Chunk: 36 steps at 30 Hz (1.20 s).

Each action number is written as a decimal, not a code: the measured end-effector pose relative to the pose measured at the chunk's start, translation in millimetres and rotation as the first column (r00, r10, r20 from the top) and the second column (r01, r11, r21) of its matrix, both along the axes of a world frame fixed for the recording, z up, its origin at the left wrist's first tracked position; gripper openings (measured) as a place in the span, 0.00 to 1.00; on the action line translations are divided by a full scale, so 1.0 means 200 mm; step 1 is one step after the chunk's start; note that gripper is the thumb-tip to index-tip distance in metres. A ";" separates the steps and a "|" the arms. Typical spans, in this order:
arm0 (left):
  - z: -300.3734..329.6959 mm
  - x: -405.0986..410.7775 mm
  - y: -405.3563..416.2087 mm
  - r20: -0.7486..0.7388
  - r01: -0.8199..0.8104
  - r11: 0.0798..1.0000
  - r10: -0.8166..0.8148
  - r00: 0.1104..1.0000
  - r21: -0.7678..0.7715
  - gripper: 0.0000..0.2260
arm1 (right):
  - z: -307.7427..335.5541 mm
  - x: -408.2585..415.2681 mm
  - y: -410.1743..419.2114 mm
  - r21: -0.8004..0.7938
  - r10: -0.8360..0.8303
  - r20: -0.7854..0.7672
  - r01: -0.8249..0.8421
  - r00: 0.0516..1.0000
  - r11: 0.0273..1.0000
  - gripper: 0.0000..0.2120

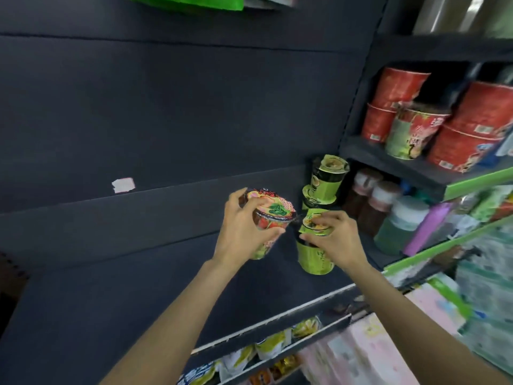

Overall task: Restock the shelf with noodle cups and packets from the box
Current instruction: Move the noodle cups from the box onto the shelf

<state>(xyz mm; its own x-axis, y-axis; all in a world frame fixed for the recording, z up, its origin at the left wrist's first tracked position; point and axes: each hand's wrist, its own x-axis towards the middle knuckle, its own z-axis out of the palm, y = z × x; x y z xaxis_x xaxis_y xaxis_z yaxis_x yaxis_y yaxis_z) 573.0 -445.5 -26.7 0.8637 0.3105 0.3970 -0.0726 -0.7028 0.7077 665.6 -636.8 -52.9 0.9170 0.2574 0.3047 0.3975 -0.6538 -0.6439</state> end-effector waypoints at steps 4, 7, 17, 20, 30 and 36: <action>-0.03 0.23 -0.09 -0.040 0.014 1.000 -0.014 0.999 -0.003 0.26 | -0.05 0.22 -0.09 -0.016 -0.038 -0.020 0.037 0.999 0.999 0.22; -0.05 0.35 -0.16 -0.057 0.019 1.000 -0.019 0.998 -0.006 0.25 | -0.11 0.35 -0.15 -0.010 -0.042 -0.060 0.042 0.997 0.999 0.23; -0.14 0.55 -0.46 -0.079 -0.130 0.990 0.126 0.989 -0.052 0.26 | -0.33 0.65 -0.43 -0.013 0.137 -0.132 -0.140 0.982 0.990 0.21; -0.19 0.58 -0.55 -0.088 -0.179 0.983 0.173 0.981 -0.053 0.26 | -0.38 0.70 -0.54 -0.062 0.181 -0.132 -0.191 0.975 0.980 0.22; -0.19 0.61 -0.74 -0.108 -0.243 0.967 0.234 0.966 -0.080 0.24 | -0.39 0.75 -0.73 -0.253 0.306 -0.077 -0.316 0.949 0.915 0.22; -0.15 0.61 -0.81 -0.094 -0.248 0.962 0.238 0.967 -0.110 0.24 | -0.38 0.75 -0.80 -0.265 0.335 -0.111 -0.353 0.936 0.897 0.20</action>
